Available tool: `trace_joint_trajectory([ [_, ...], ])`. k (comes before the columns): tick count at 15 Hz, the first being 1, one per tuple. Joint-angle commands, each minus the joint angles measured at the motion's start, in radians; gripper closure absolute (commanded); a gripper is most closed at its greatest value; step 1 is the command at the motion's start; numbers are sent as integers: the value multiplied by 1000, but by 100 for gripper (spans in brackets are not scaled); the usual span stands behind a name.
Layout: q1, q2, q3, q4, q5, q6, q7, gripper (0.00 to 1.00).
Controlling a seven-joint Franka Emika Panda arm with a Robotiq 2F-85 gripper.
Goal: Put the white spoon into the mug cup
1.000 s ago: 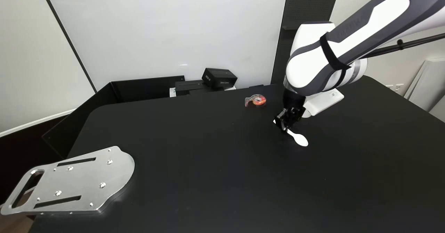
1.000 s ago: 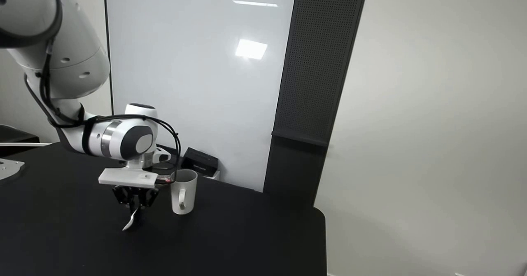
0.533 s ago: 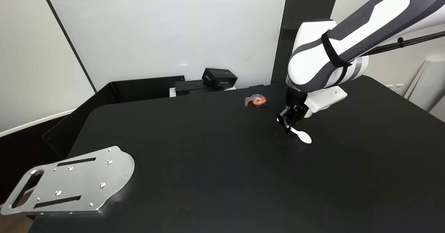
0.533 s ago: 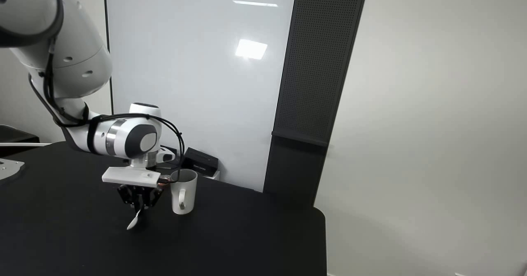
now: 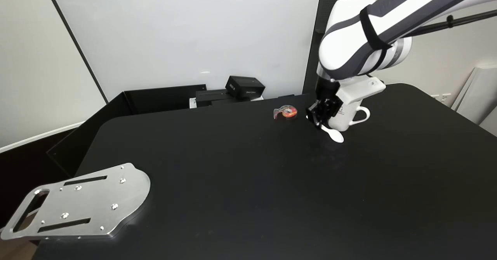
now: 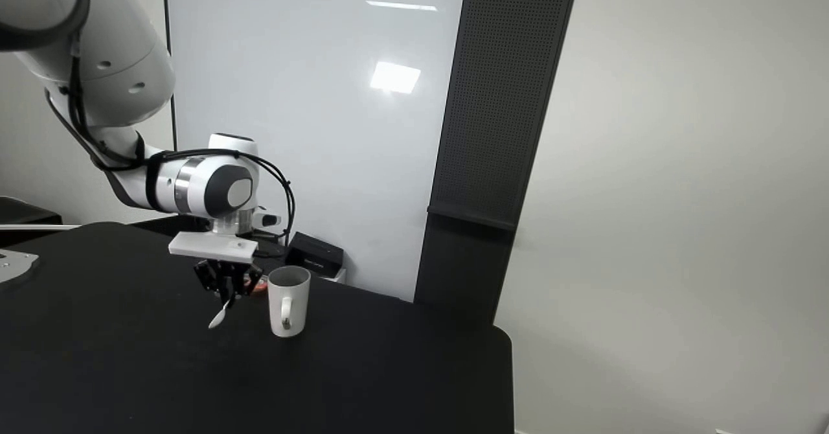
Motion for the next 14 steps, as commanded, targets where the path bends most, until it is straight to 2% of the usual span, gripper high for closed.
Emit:
trace_joint_trajectory([
  [1, 17, -37, -20, 43, 8, -67, 104, 97],
  [6, 24, -66, -55, 104, 3, -120, 220, 97],
  [14, 21, -91, -105, 161, -11, -170, 301, 97],
])
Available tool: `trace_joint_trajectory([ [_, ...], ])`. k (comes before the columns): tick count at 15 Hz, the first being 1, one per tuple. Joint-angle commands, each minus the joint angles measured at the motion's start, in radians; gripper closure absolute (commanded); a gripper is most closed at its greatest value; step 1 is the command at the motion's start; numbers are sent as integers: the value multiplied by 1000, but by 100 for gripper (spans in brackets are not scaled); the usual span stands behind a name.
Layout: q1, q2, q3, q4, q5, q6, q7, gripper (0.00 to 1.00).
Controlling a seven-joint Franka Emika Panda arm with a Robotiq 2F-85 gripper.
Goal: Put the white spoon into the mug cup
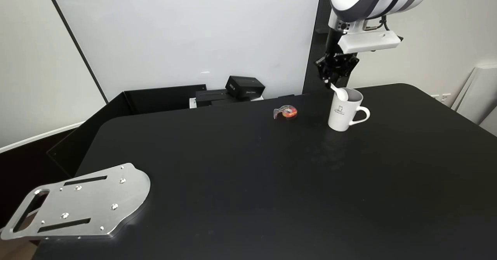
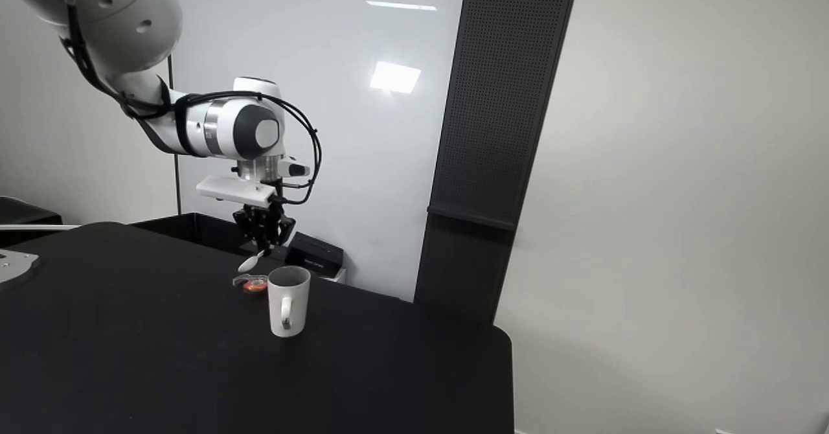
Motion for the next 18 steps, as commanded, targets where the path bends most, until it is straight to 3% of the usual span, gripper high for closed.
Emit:
trace_joint_trajectory([
  [1, 17, -15, -35, 26, -23, -18, 73, 97],
  [4, 31, -28, -65, 10, -55, 48, 100, 97],
  [10, 99, -29, -176, -45, -157, 329, 217, 97],
  [18, 182, -48, -300, -160, -197, 437, 332, 97],
])
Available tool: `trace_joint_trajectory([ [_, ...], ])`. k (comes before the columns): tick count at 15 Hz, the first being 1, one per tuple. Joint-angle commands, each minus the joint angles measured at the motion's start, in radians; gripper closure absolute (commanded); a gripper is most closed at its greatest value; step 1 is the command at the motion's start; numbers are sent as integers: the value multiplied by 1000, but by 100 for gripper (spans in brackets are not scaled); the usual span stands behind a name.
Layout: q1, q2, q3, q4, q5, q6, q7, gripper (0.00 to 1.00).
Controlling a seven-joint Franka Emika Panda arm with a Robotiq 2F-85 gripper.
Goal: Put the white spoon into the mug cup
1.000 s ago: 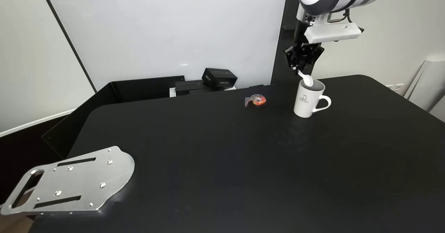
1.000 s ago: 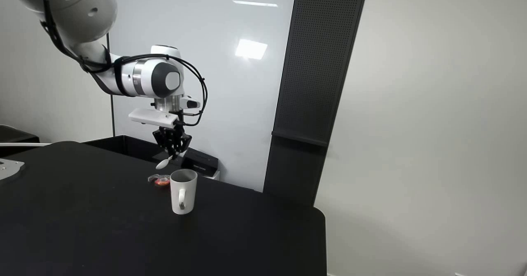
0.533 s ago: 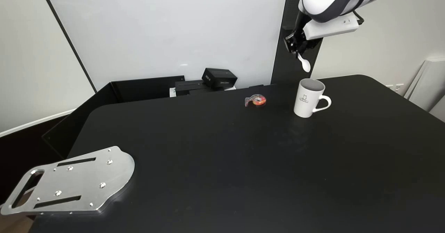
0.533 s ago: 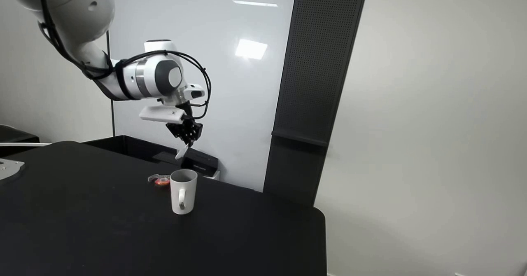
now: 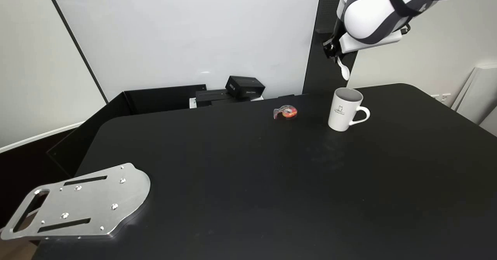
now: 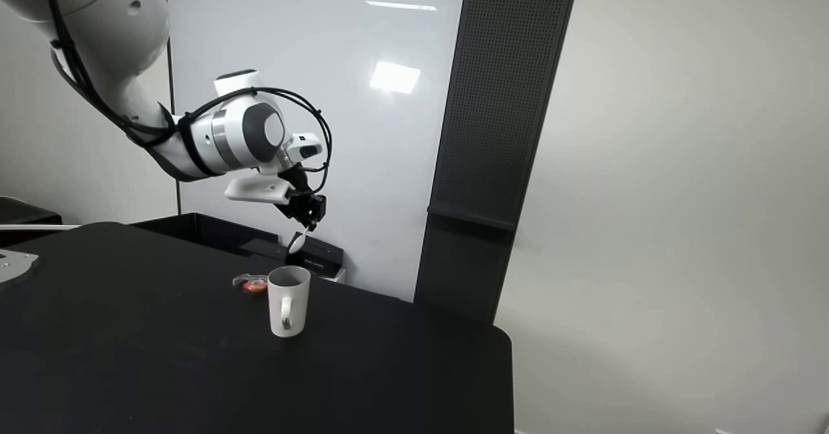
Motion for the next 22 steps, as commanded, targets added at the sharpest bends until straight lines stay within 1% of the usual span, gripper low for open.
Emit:
trace_joint_trajectory([
  [1, 52, -38, -68, -94, -40, 65, 93, 97],
  [6, 129, -34, -158, -169, -41, 177, 161, 97],
  [9, 186, -28, -208, -209, -30, 214, 191, 97],
  [14, 260, -28, -264, -270, -24, 243, 221, 97],
  [18, 304, -25, -307, -321, -20, 289, 235, 97],
  [22, 339, -12, -352, -362, 13, 340, 234, 97],
])
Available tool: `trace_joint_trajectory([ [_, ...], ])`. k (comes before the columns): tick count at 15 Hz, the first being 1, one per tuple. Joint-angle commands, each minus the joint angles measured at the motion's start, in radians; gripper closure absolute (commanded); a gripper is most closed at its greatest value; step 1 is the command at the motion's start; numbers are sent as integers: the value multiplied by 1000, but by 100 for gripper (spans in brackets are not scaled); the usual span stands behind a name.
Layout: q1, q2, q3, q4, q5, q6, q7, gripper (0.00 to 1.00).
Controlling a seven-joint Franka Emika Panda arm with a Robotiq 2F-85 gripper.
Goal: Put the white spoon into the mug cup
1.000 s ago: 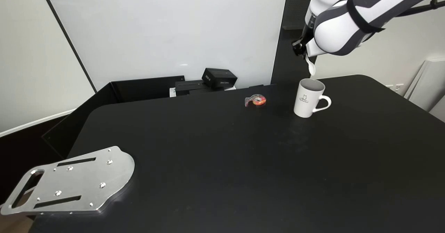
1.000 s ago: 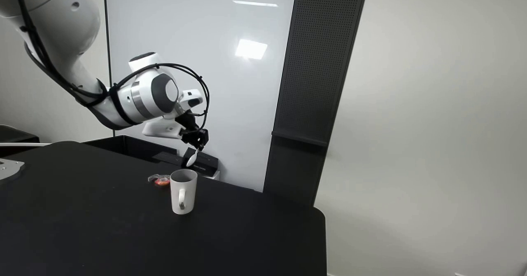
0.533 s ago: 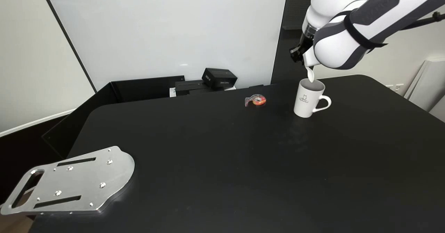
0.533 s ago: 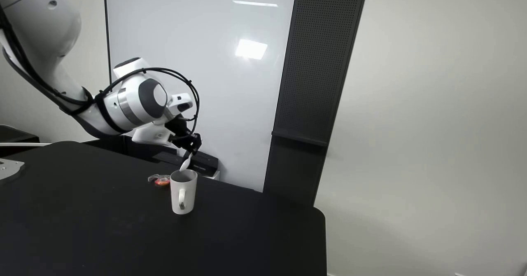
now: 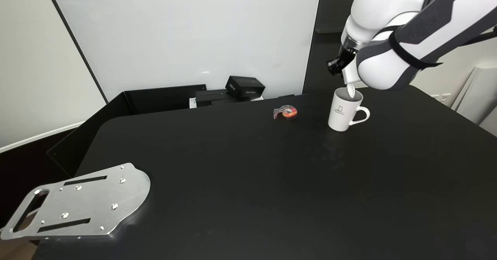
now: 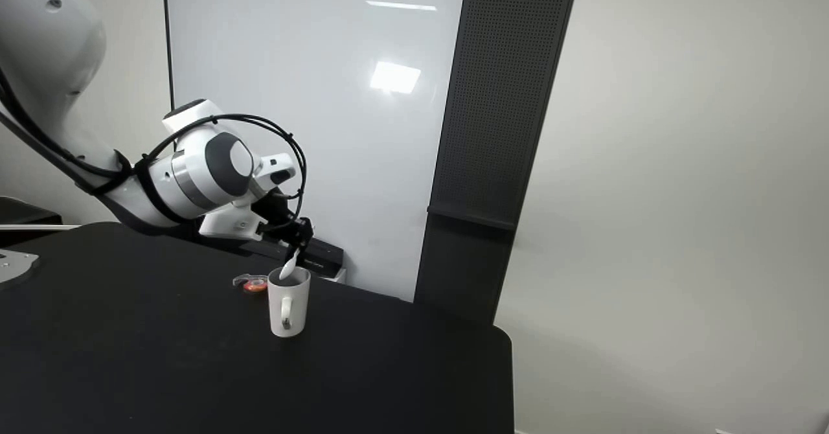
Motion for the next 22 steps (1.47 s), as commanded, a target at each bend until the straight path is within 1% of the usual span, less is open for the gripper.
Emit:
trace_joint_trajectory([
  [1, 48, -9, -52, -65, 33, 53, 30, 97],
  [6, 65, -5, -57, -107, 136, 132, 16, 97],
  [12, 128, 35, -105, -143, 292, 258, -28, 97],
  [17, 165, 73, -127, -159, 416, 300, -108, 97],
  [22, 192, 106, -138, -171, 494, 325, -167, 97],
])
